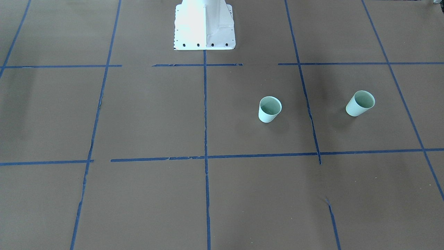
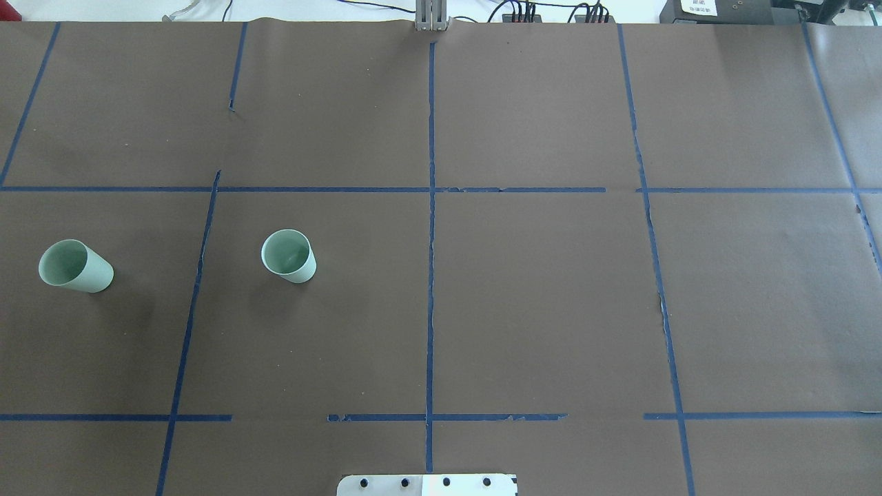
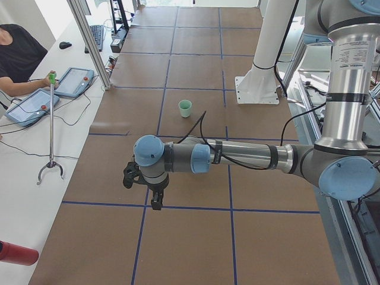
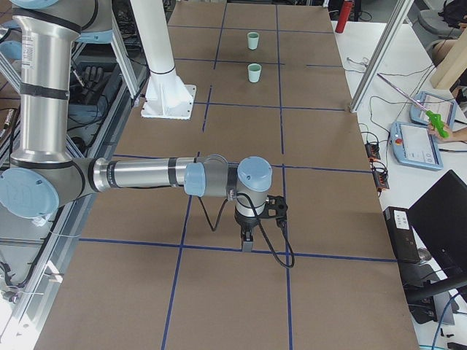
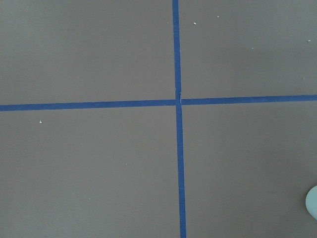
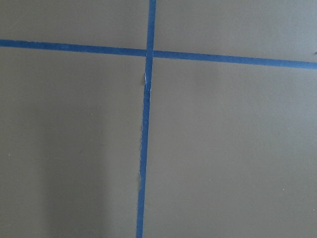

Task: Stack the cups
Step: 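Move the left gripper toward the pale green cup at the table edge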

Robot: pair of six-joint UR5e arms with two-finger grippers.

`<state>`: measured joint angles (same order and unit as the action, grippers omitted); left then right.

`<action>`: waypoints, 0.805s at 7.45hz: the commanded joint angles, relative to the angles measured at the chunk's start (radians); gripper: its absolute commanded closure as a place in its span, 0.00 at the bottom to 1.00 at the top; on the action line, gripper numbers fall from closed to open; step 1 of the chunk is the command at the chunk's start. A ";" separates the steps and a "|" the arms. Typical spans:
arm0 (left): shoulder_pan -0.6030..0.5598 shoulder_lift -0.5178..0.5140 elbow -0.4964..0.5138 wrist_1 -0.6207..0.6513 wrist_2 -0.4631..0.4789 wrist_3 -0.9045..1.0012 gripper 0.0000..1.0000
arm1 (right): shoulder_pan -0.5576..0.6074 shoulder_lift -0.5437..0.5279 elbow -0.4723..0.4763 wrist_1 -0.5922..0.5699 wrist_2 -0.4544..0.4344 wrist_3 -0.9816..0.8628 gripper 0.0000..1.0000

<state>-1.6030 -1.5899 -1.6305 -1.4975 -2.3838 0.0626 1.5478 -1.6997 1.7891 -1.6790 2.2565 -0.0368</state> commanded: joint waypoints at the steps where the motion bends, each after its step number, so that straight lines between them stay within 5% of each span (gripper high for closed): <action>1: 0.005 -0.019 -0.012 -0.018 0.006 -0.003 0.00 | 0.000 0.000 0.001 0.001 0.000 0.000 0.00; 4: 0.041 -0.027 -0.081 -0.015 0.003 -0.082 0.00 | 0.000 0.000 0.000 -0.001 0.000 0.000 0.00; 6: 0.156 -0.028 -0.167 -0.058 0.003 -0.398 0.00 | 0.000 0.000 0.000 -0.001 0.000 0.000 0.00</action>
<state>-1.5168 -1.6181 -1.7407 -1.5299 -2.3804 -0.1462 1.5478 -1.6997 1.7887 -1.6788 2.2565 -0.0368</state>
